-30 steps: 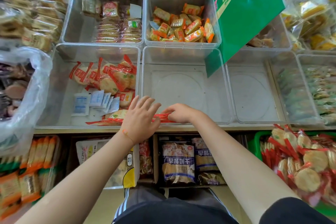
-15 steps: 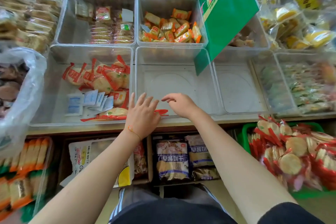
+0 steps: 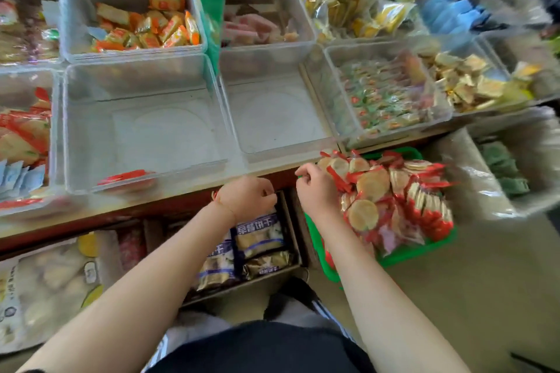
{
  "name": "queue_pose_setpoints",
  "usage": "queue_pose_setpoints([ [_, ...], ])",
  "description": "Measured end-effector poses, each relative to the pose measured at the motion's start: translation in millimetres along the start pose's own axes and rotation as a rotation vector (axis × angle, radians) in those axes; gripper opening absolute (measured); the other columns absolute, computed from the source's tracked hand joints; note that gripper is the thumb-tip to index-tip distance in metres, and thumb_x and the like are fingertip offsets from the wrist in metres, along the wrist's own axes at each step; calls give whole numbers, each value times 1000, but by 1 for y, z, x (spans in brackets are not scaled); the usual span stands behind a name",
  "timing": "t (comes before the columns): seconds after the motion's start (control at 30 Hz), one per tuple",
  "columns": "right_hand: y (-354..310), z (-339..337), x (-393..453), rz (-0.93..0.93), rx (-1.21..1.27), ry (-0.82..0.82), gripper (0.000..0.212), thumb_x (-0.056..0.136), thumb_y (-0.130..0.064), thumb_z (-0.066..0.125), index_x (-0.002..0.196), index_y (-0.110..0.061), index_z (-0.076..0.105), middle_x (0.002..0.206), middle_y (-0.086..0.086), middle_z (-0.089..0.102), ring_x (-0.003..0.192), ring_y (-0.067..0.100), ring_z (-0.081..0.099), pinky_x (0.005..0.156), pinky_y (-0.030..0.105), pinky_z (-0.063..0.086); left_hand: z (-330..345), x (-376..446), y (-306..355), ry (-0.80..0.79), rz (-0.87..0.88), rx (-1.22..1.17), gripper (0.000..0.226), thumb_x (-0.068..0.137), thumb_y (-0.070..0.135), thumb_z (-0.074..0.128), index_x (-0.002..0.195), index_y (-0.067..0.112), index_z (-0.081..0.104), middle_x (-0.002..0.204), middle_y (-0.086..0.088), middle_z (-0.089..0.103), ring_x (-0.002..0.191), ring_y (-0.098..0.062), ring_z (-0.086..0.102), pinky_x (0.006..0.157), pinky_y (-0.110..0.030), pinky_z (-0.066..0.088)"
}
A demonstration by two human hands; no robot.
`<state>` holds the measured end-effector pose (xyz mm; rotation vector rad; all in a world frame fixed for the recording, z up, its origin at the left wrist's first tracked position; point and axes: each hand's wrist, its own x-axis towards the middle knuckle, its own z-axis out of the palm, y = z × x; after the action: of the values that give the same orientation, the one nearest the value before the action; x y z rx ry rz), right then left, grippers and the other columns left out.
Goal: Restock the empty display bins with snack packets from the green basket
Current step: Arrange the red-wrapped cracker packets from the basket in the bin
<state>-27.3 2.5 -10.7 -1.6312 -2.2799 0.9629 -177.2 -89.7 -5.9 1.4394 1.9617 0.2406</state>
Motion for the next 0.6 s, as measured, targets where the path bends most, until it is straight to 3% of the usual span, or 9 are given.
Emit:
queue_pose_setpoints([
  [0.1,59,-34,21,3,-106,69,30,82,-8,55,109,-13,66,114,10,61,109,30,54,92,39,47,28,28,49,26,-60,-87,26,93,36,50,110,31,69,112,5,69,102,-19,63,87,-32,51],
  [0.2,106,-74,43,-4,-202,136,37,80,-15,64,117,-11,62,117,13,53,114,34,49,94,42,44,54,56,97,69,-91,-166,33,94,35,52,124,26,63,121,0,64,110,-21,61,92,-34,49],
  [0.4,149,-114,65,110,-372,-84,92,72,-71,68,139,-19,32,132,14,40,123,33,42,98,44,44,85,90,154,169,-253,-232,55,89,35,53,142,31,41,127,-4,50,107,-29,60,88,-42,52],
  [0.5,156,-107,65,87,-423,-133,103,68,-72,72,145,-21,25,143,19,35,133,36,37,104,48,41,89,98,166,136,-302,-192,53,89,36,50,140,36,38,123,-3,48,96,-28,62,80,-43,55],
  [0.6,159,-100,64,70,-426,-163,102,74,-62,74,148,-19,19,144,22,35,134,37,36,105,47,41,92,104,171,105,-329,-196,53,90,36,54,142,32,42,134,-5,47,108,-26,60,90,-39,52],
])
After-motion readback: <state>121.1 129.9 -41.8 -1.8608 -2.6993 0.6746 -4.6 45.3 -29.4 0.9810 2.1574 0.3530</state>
